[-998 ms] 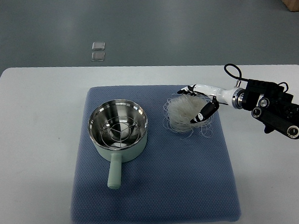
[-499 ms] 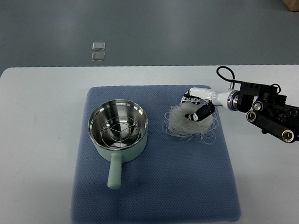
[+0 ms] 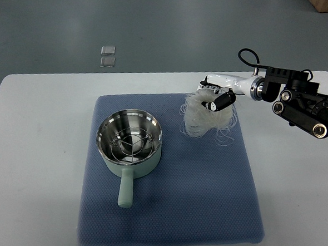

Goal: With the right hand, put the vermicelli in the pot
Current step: 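Lift the grasped vermicelli up off the mat with the right hand, then carry the vermicelli over the steel pot and lower it in, then open the right hand to release the vermicelli and withdraw upward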

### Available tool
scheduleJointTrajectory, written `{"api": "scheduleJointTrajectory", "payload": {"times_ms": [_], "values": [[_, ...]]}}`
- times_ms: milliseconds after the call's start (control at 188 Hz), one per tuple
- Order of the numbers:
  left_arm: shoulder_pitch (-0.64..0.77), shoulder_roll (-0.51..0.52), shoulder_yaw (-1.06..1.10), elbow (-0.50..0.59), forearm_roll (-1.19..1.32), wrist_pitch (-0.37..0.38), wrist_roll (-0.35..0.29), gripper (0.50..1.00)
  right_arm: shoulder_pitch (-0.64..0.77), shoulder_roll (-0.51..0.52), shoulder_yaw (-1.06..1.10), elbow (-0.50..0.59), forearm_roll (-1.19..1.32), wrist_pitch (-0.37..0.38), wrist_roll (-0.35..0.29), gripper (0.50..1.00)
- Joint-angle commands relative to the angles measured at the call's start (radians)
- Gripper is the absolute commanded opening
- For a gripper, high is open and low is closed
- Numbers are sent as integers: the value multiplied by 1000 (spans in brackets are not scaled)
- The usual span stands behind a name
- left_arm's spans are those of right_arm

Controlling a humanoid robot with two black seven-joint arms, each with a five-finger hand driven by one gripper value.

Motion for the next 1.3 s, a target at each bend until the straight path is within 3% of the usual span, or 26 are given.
{"api": "scheduleJointTrajectory", "payload": {"times_ms": [0,250,642,945,1296], "values": [[0,0,0,0,0,0,0,1000,35,-4,4,4,7,-1,20,500],[0,0,0,0,0,1,0,1000,124,-4,13,19,25,1,55,500],[0,0,1,0,0,1,0,1000,124,30,59,189,68,4,80,500],[0,0,0,0,0,0,0,1000,121,137,45,189,67,7,90,500],[0,0,0,0,0,0,0,1000,118,188,7,177,65,12,84,500]]}}
